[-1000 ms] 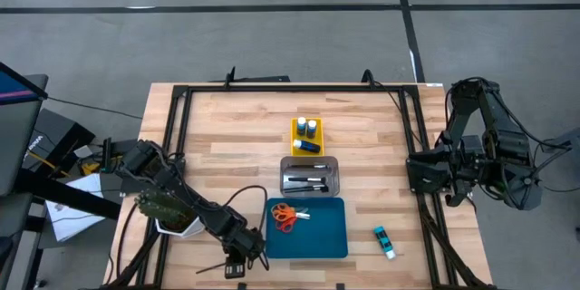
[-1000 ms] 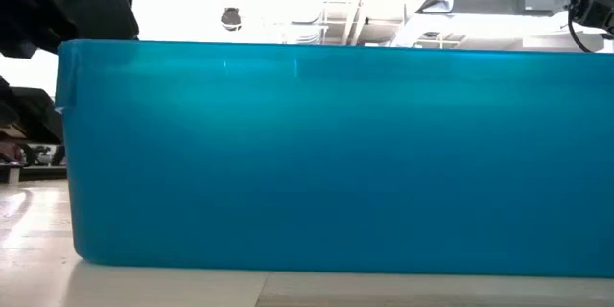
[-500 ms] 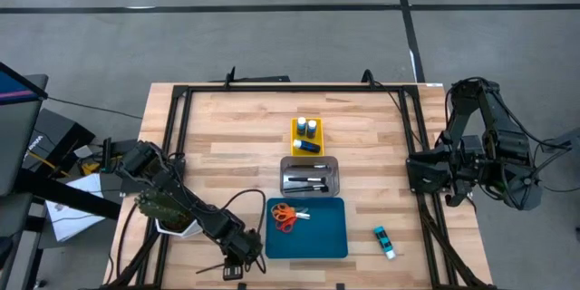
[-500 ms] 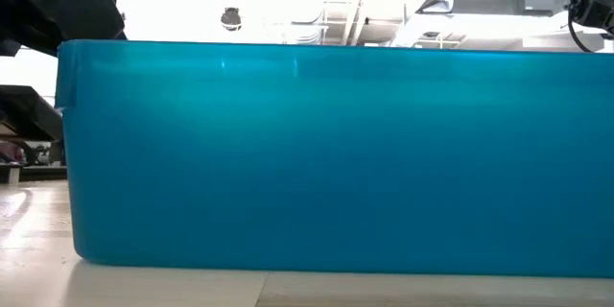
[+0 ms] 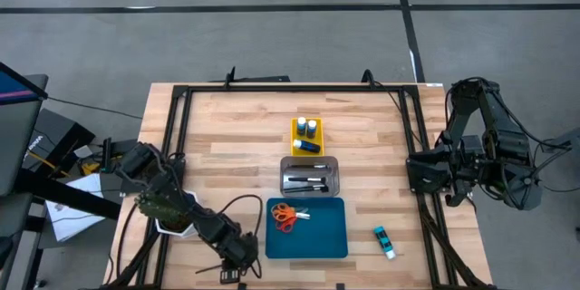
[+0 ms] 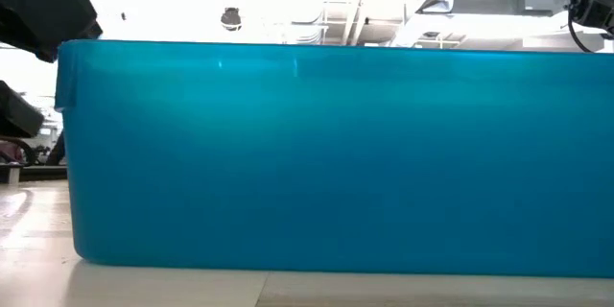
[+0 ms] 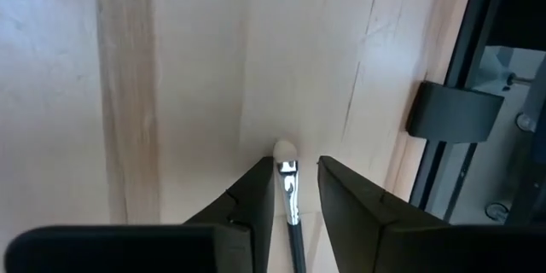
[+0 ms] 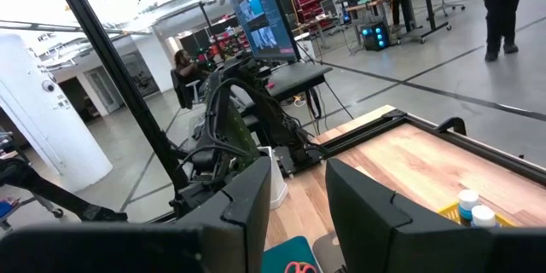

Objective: Pick & Place Paint Supplies
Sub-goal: Put the makeup brush into the black bin

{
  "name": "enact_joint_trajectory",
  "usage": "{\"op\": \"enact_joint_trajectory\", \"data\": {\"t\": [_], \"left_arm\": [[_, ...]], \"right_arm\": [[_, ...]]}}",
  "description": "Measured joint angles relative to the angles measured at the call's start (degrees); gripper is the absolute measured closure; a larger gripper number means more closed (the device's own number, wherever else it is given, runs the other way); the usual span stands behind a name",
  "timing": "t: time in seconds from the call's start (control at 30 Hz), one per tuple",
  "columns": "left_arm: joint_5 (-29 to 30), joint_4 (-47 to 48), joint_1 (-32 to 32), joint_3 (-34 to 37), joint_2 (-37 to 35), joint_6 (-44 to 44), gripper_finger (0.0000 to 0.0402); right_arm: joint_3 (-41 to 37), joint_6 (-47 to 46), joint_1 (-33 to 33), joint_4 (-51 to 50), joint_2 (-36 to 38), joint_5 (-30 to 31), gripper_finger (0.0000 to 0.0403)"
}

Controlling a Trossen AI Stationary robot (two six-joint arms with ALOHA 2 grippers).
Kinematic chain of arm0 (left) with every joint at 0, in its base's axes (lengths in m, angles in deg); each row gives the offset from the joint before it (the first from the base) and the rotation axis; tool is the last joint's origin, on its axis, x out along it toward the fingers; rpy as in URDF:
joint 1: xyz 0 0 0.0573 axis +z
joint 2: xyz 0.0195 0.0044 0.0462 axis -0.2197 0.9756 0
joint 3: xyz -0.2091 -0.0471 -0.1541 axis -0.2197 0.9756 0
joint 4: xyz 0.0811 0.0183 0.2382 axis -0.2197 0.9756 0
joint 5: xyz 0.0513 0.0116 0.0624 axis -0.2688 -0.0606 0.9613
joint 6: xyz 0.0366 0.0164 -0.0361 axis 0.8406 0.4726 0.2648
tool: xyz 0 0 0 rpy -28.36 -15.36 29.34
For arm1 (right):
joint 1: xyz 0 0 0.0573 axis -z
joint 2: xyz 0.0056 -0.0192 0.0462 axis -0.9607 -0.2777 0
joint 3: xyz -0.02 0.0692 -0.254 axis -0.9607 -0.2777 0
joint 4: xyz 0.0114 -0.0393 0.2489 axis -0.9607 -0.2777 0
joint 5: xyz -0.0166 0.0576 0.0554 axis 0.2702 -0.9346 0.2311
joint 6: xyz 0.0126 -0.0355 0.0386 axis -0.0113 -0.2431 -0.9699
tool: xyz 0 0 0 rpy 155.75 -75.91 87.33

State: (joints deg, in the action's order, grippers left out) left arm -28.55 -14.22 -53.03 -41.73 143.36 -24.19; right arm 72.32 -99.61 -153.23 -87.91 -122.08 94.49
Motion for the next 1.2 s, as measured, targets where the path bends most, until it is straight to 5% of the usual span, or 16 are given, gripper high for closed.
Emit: {"op": "enact_joint_trajectory", "data": {"t": [0.67, 1.2], "left_arm": [[6.0, -0.4, -0.6, 0.0, 0.0, -4.0, 0.0318], [4.8, -0.2, -1.9, 0.0, 1.6, -4.9, 0.0397]], "right_arm": [[0.0, -2.0, 0.0, -0.4, 0.0, 0.0, 0.0291], [0.0, -1.9, 0.0, -0.8, 0.0, 0.0, 0.0291]]}}
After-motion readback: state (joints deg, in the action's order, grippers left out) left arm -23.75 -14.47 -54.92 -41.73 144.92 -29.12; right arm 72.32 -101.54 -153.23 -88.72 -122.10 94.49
